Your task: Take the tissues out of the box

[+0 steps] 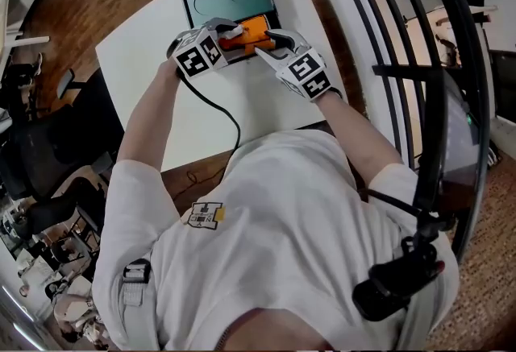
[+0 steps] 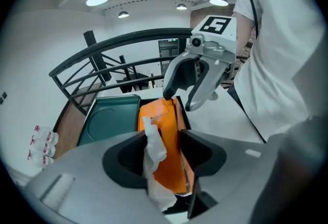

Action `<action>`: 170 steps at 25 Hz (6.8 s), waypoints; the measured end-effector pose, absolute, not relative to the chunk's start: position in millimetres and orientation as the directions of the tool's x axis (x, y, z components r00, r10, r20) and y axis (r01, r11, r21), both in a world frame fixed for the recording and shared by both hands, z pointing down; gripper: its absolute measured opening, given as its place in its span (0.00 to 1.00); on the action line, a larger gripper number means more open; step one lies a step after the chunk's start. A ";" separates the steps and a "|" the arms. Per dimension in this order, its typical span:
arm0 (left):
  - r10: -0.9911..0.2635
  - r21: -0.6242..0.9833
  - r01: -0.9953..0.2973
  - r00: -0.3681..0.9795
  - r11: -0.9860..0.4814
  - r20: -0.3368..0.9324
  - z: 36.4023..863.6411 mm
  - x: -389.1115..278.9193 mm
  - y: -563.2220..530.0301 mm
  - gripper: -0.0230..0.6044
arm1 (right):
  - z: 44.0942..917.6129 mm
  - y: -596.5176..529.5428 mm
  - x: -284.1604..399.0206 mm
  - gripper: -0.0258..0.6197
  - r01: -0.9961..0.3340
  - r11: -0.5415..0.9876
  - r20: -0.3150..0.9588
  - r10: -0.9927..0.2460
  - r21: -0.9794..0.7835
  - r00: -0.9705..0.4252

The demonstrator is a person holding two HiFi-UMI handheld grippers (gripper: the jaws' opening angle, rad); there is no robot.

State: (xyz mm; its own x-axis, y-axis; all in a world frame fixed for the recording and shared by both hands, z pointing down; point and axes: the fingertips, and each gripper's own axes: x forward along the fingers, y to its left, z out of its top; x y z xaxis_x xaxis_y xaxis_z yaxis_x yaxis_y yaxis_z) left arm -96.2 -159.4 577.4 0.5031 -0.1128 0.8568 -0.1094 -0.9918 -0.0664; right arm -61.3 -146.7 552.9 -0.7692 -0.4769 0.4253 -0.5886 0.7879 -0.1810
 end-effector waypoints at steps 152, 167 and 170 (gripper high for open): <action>-0.621 0.325 -0.843 0.536 -0.428 0.573 622.2 -124.8 105.1 0.04 | 618.1 70.2 -17.1 0.04 -0.538 0.755 0.540 -0.295 -0.373 -0.788; -0.644 0.309 -0.850 0.526 -0.427 0.556 613.7 -119.1 106.3 0.04 | 605.9 66.8 -22.8 0.04 -0.511 0.790 0.520 -0.296 -0.338 -0.801; -0.649 0.308 -0.848 0.529 -0.431 0.547 609.9 -117.9 105.5 0.04 | 605.2 69.2 -23.9 0.04 -0.515 0.788 0.519 -0.301 -0.337 -0.800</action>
State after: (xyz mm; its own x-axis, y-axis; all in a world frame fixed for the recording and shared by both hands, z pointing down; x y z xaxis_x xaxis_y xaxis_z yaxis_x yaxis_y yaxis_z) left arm -117.9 105.5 609.9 0.5286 -0.6489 0.5473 -0.8481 -0.4308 0.3084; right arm -23.9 69.2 605.2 -0.8001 -0.3006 0.5192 -0.5149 0.7882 -0.3372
